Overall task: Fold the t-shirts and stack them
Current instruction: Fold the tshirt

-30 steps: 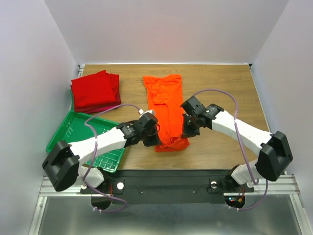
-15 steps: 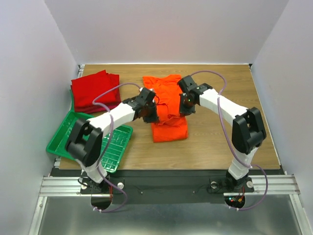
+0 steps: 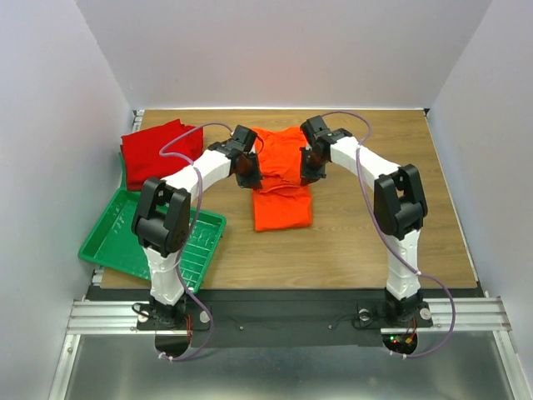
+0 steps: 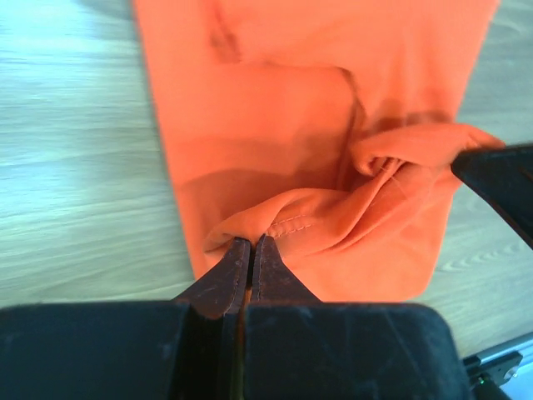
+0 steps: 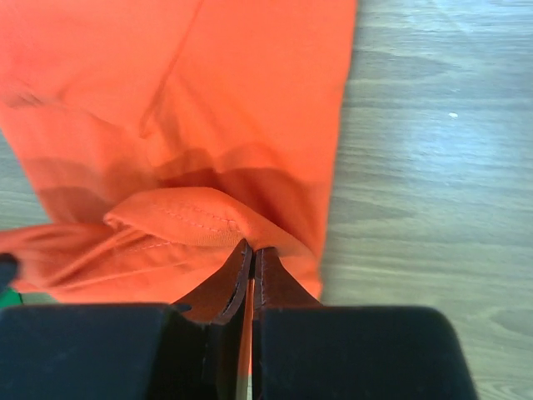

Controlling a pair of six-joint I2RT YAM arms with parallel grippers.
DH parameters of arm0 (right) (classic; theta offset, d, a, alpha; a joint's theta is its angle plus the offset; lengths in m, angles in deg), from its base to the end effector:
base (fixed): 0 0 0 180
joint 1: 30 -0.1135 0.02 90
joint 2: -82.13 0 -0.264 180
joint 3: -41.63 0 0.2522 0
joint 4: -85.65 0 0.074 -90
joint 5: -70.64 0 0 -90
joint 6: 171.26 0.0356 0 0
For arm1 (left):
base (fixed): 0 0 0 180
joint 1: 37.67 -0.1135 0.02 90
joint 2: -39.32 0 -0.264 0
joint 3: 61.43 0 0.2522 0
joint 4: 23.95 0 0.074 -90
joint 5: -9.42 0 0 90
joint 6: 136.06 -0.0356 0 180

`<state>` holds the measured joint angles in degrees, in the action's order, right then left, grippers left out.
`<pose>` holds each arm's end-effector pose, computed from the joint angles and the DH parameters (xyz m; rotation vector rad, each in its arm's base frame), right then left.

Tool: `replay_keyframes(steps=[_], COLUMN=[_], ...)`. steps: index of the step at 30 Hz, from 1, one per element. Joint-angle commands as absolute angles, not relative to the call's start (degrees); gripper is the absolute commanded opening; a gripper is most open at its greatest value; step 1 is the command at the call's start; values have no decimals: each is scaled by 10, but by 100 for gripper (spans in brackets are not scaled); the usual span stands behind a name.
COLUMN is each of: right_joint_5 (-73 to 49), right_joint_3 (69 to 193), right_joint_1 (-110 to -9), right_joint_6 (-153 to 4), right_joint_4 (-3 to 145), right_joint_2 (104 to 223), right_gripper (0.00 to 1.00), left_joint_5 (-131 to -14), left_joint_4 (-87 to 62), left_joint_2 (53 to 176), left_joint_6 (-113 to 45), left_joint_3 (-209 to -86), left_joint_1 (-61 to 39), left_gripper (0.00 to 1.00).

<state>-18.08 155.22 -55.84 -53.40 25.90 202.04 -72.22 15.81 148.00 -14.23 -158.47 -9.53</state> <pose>0.4017 0.1954 0.2144 0.0422 2.7639 0.2921 0.3677 -0.2025 0.2273 -0.0169 2.5621 -0.6104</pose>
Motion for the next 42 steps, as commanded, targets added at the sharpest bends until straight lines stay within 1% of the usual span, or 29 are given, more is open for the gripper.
replay_keyframes(steps=[1, 6, 12, 15, 16, 17, 18, 19, 20, 21, 22, 23, 24, 26, 28, 30, 33, 34, 36, 37, 38, 40, 41, 42], right_joint_5=[-161, -160, -159, -160, -160, -161, -162, -164, -165, -167, -168, -172, -172, -178, -171, -155, -129, -123, -104, -99, -85, -68, -61, -54], right_joint_3=[1586, 1594, 1603, 1634, 1644, 1670, 1684, 1698, 1726, 1737, 1745, 1750, 1750, 1740, 1711, 1683, 1614, 1593, 1528, 1506, 1461, 1416, 1370, 1350], right_joint_1=[-556, -555, -555, -549, -547, -544, -542, -534, -530, -523, -520, -517, -517, -516, -515, -516, -516, -517, -517, -518, -518, -520, -522, -525], right_joint_6=[-549, -550, -550, -551, -551, -550, -548, -546, -545, -543, -542, -542, -542, -544, -546, -547, -545, -545, -545, -545, -543, -539, -537, -534], right_joint_4=[263, 262, 260, 259, 258, 256, 253, 245, 242, 236, 236, 235, 236, 236, 236, 237, 243, 246, 264, 271, 286, 306, 316, 325], right_joint_2=[2027, 2037, 2045, 2057, 2060, 2066, 2069, 2075, 2076, 2076, 2075, 2066, 2061, 2048, 2029, 2008, 1974, 1962, 1927, 1927, 1904, 1879, 1856, 1845], right_gripper=[0, 0, 1, 1, 3, 8, 14, 30, 37, 44, 47, 50, 54, 61, 63, 63, 63, 63, 63, 63, 63, 62, 61, 61], left_joint_5=[-710, -681, -691, -697, -699, -705, -710, -725, -733, -742, -749, -760, -764, -769, -758, -747, -741, -743, -746, -745, -748, -753, -759, -762], left_joint_4=[178, 169, 178, 181, 183, 187, 197, 206, 221, 229, 235, 238, 237, 230, 219, 203, 171, 163, 141, 134, 125, 119, 117, 115], left_joint_2=[1471, 1492, 1508, 1516, 1521, 1523, 1531, 1535, 1541, 1543, 1544, 1540, 1538, 1529, 1516, 1498, 1459, 1449, 1418, 1409, 1395, 1385, 1378, 1373], left_joint_6=[-155, -164, -174, -171, -171, -171, -171, -171, -171, -169, -166, -164, -164, -160, -158, -159, -166, -167, -170, -169, -166, -164, -162, -160], left_joint_3=[-1599, -1605, -1625, -1641, -1660, -1675, -1690, -1724, -1744, -1780, -1795, -1805, -1812, -1810, -1779, -1743, -1629, -1629, -1549, -1549, -1503, -1491, -1469, -1459], left_joint_1=[-109, -109, -114, -126, -131, -134, -141, -145, -149, -155, -159, -163, -163, -164, -164, -163, -151, -145, -129, -124, -115, -108, -103, -99], left_gripper=[0, 0, 0, 0, 0, 3, 12, 38, 50, 60, 81, 89, 93, 96, 96, 96, 96, 96, 96, 96, 96, 96, 94, 93])
